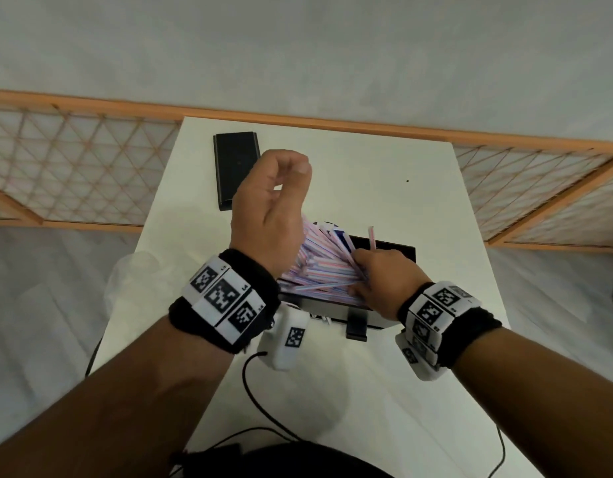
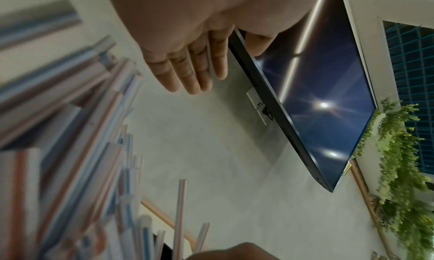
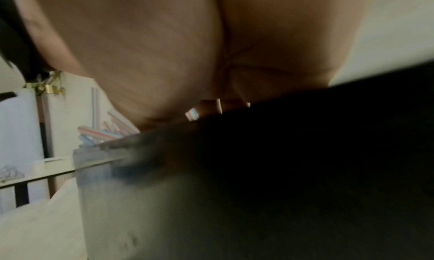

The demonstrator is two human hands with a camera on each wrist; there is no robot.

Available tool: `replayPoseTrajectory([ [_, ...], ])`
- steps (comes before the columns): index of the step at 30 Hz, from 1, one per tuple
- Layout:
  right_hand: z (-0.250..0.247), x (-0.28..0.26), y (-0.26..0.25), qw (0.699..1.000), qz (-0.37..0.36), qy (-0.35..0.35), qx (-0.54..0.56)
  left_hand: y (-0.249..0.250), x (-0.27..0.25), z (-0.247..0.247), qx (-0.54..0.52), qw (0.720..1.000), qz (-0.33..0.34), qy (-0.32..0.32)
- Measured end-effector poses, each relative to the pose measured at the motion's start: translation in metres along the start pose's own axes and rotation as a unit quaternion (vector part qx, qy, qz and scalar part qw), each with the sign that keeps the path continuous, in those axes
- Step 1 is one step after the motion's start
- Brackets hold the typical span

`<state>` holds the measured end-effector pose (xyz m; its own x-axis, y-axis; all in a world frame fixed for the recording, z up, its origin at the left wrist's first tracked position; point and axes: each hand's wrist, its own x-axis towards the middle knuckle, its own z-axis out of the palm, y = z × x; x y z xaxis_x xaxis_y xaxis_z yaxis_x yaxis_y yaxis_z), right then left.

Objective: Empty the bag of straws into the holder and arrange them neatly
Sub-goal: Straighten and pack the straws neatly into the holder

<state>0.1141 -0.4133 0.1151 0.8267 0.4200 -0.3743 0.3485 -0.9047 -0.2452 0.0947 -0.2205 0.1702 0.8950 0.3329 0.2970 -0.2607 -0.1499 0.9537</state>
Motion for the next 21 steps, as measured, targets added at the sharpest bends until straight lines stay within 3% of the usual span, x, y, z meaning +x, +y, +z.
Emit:
replayPoseTrajectory([
  [3,-0.004,-0.001,-0.003,0.999,-0.011,0.037,-0.014,-0.005,-0.001,-0.010,0.009,0.999,0.016,0.031],
  [5,-0.005,-0.003,-0.006,0.996,-0.041,0.080,0.027,-0.008,0.001,-0.017,0.004,0.997,0.024,0.071],
  [7,-0.001,-0.005,-0.010,0.994,-0.058,0.080,0.055,-0.012,0.003,-0.023,-0.012,0.993,0.020,0.112],
  [9,0.009,-0.008,-0.009,0.996,-0.043,0.050,0.061,-0.017,0.003,-0.027,-0.034,0.989,-0.014,0.142],
  [14,0.021,-0.010,0.003,0.996,0.064,0.013,0.059,-0.046,-0.007,-0.024,-0.102,0.958,-0.189,0.190],
  [18,0.027,0.002,-0.008,0.995,0.047,-0.007,0.087,-0.056,-0.017,-0.014,-0.099,0.956,-0.214,0.176],
  [21,0.027,0.008,-0.021,0.995,0.016,0.023,0.095,-0.052,-0.014,-0.004,-0.117,0.956,-0.208,0.173],
])
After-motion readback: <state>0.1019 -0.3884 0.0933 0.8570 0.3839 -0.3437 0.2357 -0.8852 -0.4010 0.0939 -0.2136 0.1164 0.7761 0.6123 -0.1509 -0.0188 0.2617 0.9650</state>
